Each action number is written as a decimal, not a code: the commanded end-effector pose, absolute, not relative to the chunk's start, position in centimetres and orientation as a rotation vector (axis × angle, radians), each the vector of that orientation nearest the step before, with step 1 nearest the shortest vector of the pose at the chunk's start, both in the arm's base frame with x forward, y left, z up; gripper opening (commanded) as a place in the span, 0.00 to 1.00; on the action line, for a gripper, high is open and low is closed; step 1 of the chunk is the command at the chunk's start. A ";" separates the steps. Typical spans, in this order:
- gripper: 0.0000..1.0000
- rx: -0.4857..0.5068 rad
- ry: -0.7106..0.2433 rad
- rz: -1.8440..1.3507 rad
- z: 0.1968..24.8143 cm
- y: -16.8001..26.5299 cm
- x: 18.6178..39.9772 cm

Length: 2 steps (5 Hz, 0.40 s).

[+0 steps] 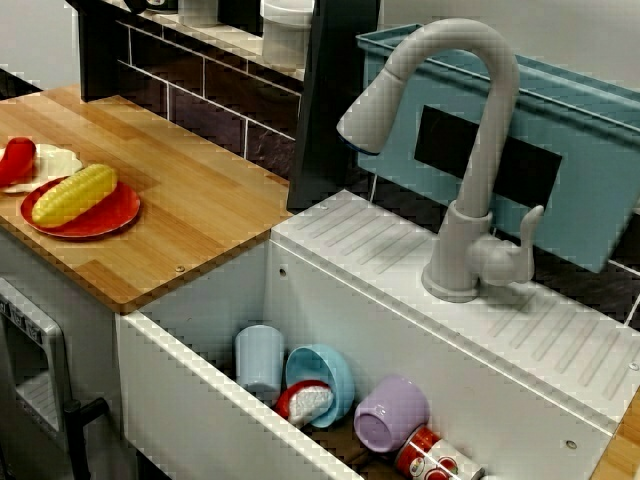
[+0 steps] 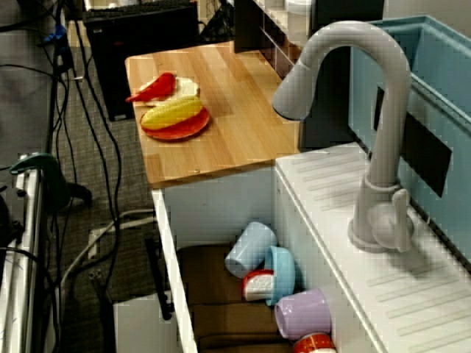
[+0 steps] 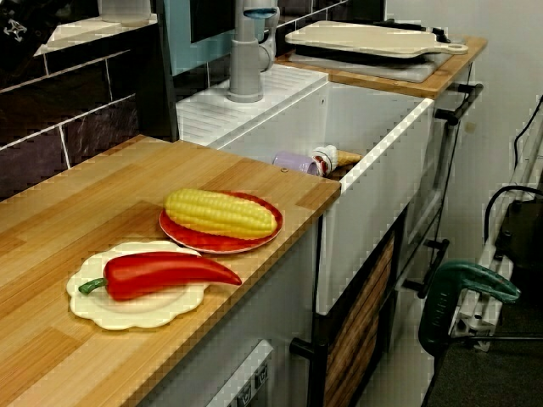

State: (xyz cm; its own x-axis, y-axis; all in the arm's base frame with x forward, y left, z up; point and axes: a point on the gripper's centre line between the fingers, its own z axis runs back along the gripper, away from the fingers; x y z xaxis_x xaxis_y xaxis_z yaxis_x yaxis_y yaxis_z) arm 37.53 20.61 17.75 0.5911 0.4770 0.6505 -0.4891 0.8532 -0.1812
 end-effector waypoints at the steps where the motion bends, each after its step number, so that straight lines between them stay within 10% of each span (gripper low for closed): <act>1: 1.00 0.045 -0.841 0.582 21.7 21.8 36.1; 2: 1.00 0.045 -0.851 0.585 21.9 21.7 36.1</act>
State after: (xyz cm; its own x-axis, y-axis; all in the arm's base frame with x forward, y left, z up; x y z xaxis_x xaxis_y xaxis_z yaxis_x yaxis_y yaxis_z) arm 37.28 20.98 17.72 0.5655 0.5057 0.6515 -0.5159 0.8332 -0.1989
